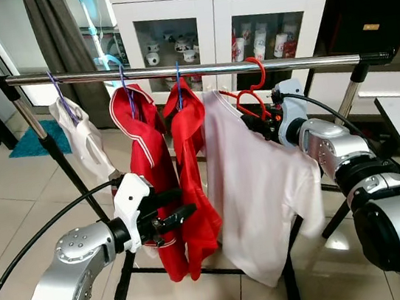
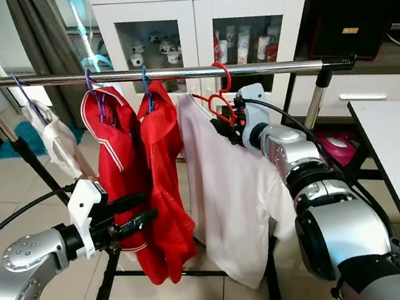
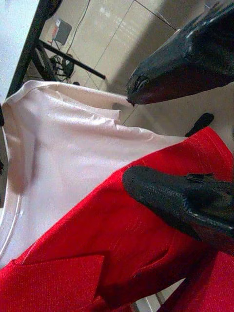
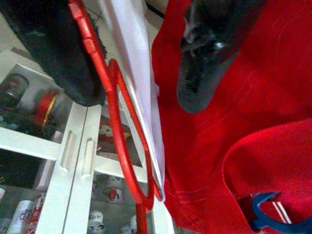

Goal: Hang hanger

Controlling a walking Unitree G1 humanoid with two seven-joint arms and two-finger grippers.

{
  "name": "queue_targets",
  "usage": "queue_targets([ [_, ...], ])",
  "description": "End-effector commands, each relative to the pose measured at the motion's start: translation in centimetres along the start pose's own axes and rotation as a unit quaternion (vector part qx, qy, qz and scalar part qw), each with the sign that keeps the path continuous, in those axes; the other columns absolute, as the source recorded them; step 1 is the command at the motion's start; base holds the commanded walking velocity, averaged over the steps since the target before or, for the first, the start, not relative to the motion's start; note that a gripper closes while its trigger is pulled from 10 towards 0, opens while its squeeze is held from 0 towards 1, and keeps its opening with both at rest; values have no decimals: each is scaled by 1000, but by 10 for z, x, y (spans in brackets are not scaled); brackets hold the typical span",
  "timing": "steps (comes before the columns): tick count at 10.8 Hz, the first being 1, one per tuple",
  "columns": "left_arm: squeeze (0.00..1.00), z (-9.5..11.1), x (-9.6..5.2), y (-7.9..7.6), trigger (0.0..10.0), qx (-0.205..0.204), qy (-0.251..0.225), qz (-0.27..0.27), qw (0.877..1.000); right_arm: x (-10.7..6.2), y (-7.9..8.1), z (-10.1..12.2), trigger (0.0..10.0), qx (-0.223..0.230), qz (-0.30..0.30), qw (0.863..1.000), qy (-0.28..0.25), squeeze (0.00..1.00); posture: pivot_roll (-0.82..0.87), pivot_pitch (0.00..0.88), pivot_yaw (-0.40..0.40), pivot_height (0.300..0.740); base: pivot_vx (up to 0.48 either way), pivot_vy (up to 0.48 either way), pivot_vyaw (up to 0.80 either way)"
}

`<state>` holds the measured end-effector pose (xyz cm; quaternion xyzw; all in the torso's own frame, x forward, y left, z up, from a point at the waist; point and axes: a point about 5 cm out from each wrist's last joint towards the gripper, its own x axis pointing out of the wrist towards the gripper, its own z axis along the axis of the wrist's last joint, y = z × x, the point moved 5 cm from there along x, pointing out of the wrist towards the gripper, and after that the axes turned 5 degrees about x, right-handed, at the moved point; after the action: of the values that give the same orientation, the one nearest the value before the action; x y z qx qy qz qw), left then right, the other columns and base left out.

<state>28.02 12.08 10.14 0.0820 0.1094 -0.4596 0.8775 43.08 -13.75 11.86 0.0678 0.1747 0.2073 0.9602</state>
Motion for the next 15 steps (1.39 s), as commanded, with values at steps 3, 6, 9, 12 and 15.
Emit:
queue_targets([
  [3,0,7,4,1,10000,21,-4,-6,1000,2,3,12,0,-9,7,1000,-9,0,-79,0,46,740,0,0,0],
  [6,0,11,4,3,10000,27,-10,-2,1000,2,3,13,0,-11,7,1000,-9,0,-78,0,44,740,0,0,0],
  [9,0,16,5,6,10000,33,-20,8,999,2,4,13,0,-14,10,1000,-8,0,-80,0,44,740,0,0,0],
  [12,0,28,5,6,10000,35,-37,22,998,1,2,16,0,-17,9,1000,-14,0,-80,0,44,740,0,0,0],
  [15,0,39,8,21,10000,41,-56,76,995,-4,-2,22,0,-26,11,999,-43,0,-94,0,60,740,0,0,0],
])
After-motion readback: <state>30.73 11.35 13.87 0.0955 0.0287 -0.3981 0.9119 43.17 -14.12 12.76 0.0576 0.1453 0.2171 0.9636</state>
